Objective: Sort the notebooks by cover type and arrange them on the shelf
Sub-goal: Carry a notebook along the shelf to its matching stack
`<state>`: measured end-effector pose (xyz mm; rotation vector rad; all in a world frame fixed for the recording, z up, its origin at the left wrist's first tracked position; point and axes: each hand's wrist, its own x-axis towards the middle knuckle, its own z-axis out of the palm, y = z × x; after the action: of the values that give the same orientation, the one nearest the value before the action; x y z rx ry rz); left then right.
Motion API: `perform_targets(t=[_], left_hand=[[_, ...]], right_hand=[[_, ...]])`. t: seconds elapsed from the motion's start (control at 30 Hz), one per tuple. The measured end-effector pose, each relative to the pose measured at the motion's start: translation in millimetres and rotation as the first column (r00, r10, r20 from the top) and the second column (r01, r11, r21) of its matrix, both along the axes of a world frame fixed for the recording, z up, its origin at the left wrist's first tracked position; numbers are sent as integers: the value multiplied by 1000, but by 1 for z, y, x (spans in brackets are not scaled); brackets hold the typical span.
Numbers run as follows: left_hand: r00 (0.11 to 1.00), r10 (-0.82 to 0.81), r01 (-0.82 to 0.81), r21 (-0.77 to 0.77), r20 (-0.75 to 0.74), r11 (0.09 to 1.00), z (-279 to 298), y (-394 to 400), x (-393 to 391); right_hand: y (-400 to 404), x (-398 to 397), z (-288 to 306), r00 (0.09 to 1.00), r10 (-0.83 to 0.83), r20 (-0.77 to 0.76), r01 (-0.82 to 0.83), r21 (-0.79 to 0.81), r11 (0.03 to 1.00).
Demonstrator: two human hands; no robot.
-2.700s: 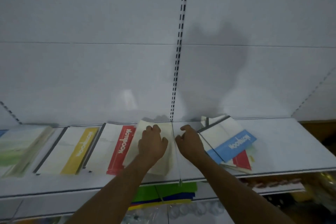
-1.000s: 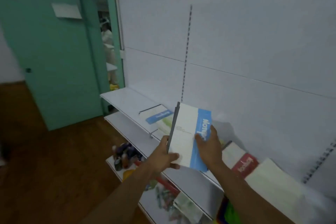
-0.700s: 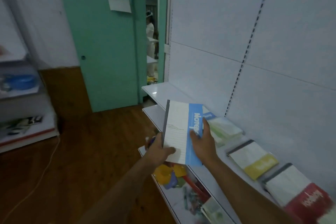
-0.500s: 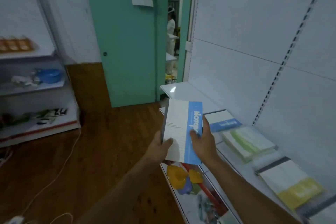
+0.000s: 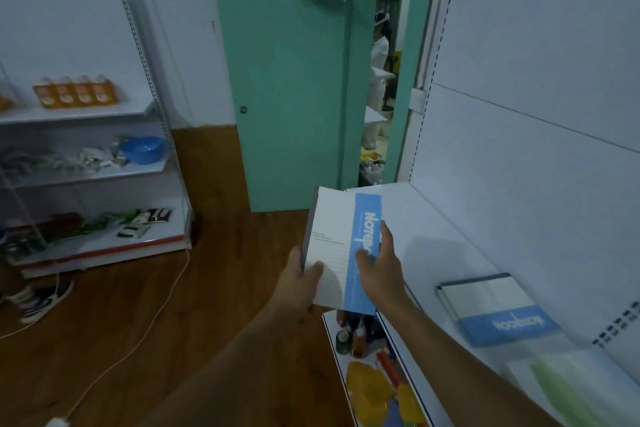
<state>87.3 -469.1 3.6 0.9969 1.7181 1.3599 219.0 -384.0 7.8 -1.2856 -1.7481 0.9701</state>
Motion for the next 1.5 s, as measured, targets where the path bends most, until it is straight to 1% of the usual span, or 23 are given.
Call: perform_targets(t=[0.1,0.17,0.3,0.37,0.47,0.57,0.7,0.8,0.93,1.03,1.1,1.17,1.2,1.3,1.33,1.4,1.5], left_hand=[[999,18,-18,16,-34,1000,-5,42,-15],[999,2,0,47,-47,999,-7,76,-22],[988,-145,148,68,-54,987,-14,150,-28],[964,-245,253,70,-102,965,-15,190,-24],[901,-400,414,54,-171,909,-12,244,-10],[804,-552,573,40,-222,819,-11,279,14],[654,-731,746,7,-193,666,-18,293,62],[566,-805,814,-35,-177,580,-26,292,99],[481,-849,861,-62,-220,504,-36,296,139],[418,-871,883,-110,-259,457,-47,297,156],[370,-879,883,-182,-302,434,-56,300,162],[313,-870,864,-265,-381,427,-64,304,165],[276,-860,853,-303,-430,425,-69,307,166],[122,-804,805,-415,-582,423,-81,312,164],[80,-790,789,-447,-608,423,-85,313,164],[30,-788,769,-490,-614,411,-94,316,165],[-43,-791,737,-554,-611,387,-104,317,165]], right_hand=[[36,-16,-3,1000,-14,-9,14,-22,1000],[63,-23,-6,998,-56,-22,55,-36,998],[116,-20,-11,976,-211,-49,207,-67,976],[142,-11,-11,944,-325,-55,319,-86,944],[171,7,-11,870,-487,-74,477,-116,871],[179,32,-14,776,-627,-72,617,-123,777],[164,74,-24,618,-785,-29,774,-150,615],[145,104,-28,512,-859,-12,842,-190,504],[125,135,-35,441,-898,7,875,-225,428],[120,150,-42,414,-907,82,886,-267,380],[119,154,-48,431,-889,152,877,-303,373],[122,156,-54,448,-868,215,868,-337,365],[123,157,-59,454,-863,219,861,-357,363],[131,159,-80,449,-864,228,860,-373,348],[132,158,-86,437,-864,249,868,-368,333],[134,156,-96,416,-856,307,883,-360,301],[136,149,-106,424,-804,418,892,-346,291]])
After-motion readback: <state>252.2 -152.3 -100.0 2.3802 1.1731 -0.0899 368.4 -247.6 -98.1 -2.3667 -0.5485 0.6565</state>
